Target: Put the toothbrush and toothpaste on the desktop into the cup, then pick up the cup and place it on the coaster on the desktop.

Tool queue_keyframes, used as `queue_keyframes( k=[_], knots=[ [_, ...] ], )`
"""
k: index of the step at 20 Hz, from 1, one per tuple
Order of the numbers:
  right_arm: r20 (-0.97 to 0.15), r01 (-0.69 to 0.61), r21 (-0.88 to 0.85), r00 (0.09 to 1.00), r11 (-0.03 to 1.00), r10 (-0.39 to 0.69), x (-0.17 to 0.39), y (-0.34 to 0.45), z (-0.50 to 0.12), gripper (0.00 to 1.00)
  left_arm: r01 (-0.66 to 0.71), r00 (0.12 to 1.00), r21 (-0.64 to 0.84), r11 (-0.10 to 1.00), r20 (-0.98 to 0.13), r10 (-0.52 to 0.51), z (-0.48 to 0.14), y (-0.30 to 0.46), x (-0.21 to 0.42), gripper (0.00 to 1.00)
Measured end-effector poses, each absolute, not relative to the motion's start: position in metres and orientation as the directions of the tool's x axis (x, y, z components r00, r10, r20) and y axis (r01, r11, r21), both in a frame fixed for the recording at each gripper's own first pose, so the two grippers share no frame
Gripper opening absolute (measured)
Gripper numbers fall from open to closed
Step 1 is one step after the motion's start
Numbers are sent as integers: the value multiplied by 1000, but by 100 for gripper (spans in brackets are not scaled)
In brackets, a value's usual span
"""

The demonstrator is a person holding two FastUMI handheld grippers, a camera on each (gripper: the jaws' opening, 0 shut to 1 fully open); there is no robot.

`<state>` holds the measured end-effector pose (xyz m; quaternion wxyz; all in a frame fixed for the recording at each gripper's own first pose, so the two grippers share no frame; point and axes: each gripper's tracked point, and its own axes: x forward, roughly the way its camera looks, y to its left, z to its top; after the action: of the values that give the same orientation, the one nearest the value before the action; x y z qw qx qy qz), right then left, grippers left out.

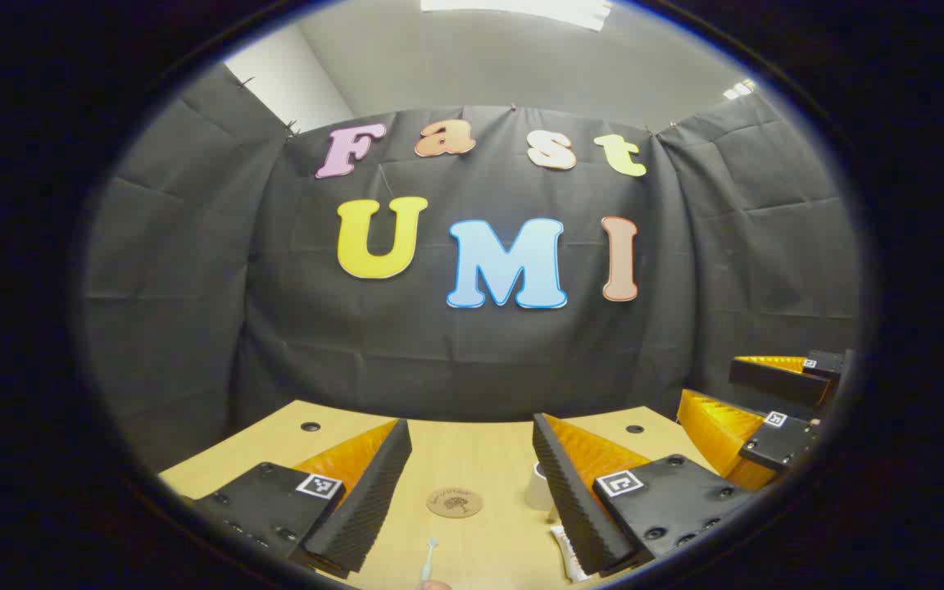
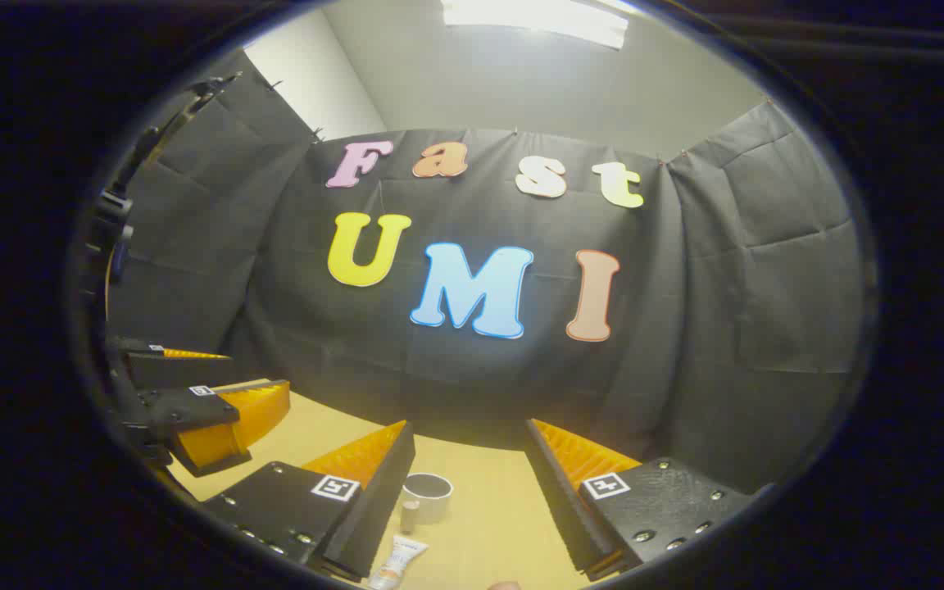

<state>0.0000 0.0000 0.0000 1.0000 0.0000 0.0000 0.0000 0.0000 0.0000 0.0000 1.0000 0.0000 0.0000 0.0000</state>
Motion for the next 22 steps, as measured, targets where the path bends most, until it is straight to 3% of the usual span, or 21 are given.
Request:
queue_keyframes(
  k=[4, 11, 22],
  knots=[
    [-59, -2, 30, 998, 1000, 3, 1, -2, -15, 83, -14, 1000, -4, 1000, -4, 14, -2, 2, -1, 96],
    [-50, 18, 68, 999, 998, -15, 2, -9, -15, 83, -13, 1000, 5, 1000, -25, 13, -9, 6, -6, 96],
    [-290, -23, 160, 954, 987, 70, 4, 16, -76, 83, 3, 992, 16, 1000, -127, -1, -35, 14, -9, 96]
  ],
)
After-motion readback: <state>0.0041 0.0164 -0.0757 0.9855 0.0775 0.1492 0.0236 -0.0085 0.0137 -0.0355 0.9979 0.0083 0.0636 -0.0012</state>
